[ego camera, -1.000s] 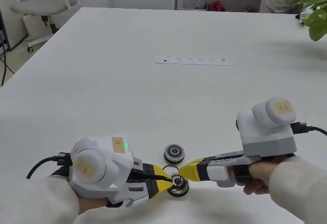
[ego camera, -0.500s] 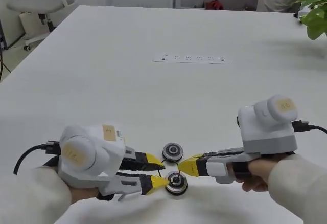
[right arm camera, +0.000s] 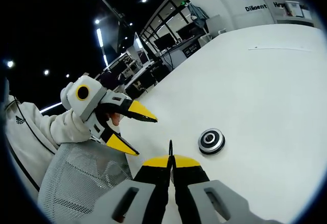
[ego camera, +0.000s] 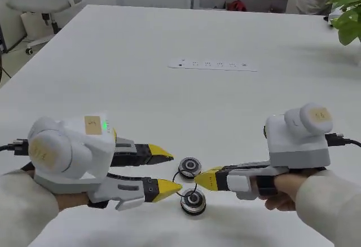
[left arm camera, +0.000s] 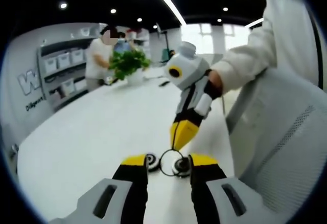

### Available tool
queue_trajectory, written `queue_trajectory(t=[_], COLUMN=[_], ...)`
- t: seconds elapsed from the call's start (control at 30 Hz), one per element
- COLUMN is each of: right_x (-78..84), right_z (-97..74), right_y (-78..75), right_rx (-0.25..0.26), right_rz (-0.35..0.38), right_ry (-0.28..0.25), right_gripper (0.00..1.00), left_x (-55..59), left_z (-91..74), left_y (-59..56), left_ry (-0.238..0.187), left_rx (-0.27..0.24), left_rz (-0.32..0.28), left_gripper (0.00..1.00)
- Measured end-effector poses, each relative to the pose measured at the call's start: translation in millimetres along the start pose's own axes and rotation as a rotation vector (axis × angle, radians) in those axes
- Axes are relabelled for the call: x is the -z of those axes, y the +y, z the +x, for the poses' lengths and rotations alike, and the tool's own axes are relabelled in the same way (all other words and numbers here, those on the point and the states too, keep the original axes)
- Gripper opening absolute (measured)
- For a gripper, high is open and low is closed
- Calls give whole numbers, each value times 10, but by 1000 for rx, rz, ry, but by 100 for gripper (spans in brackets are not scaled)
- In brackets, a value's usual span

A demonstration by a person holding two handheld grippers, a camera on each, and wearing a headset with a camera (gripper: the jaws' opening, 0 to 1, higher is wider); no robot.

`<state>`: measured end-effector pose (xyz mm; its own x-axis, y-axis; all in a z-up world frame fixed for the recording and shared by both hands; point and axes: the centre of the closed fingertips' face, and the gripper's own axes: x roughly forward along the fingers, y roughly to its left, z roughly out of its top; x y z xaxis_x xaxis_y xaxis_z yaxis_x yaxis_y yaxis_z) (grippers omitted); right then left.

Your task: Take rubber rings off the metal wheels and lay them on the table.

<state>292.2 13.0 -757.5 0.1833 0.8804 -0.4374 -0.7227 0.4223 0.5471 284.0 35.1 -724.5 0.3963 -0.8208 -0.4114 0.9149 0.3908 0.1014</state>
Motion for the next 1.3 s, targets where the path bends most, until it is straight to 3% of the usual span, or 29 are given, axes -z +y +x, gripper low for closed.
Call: queue_trajectory(t=[0.2,0.33,0.53,0.7,0.87,1.03,1.13,1.3], right_x=[-38,-79,-152,-143,-99,-5,51,208], right_z=[9,19,70,120,168,229,264,325], right_y=[41,110,236,309,364,396,406,373], right_rx=[-8,-16,-38,-49,-60,-63,-63,-49], right_rz=[-4,2,-11,-24,-35,-55,-62,-85], right_ry=[-14,-31,-53,-49,-34,0,19,73], right_gripper=[0,0,0,0,0,0,0,0], left_x=[-56,-140,-118,-115,-13,116,140,220], left_z=[-106,-221,-364,-468,-553,-645,-659,-622], left_y=[3,-21,-34,-15,29,77,80,40], left_ry=[-4,-43,-55,-91,-86,-90,-101,-80], left_rx=[-18,-34,-65,-87,-130,-171,-177,-157], left_rz=[6,-21,-55,-97,-127,-194,-213,-241], left_gripper=[41,47,54,63,77,85,92,97])
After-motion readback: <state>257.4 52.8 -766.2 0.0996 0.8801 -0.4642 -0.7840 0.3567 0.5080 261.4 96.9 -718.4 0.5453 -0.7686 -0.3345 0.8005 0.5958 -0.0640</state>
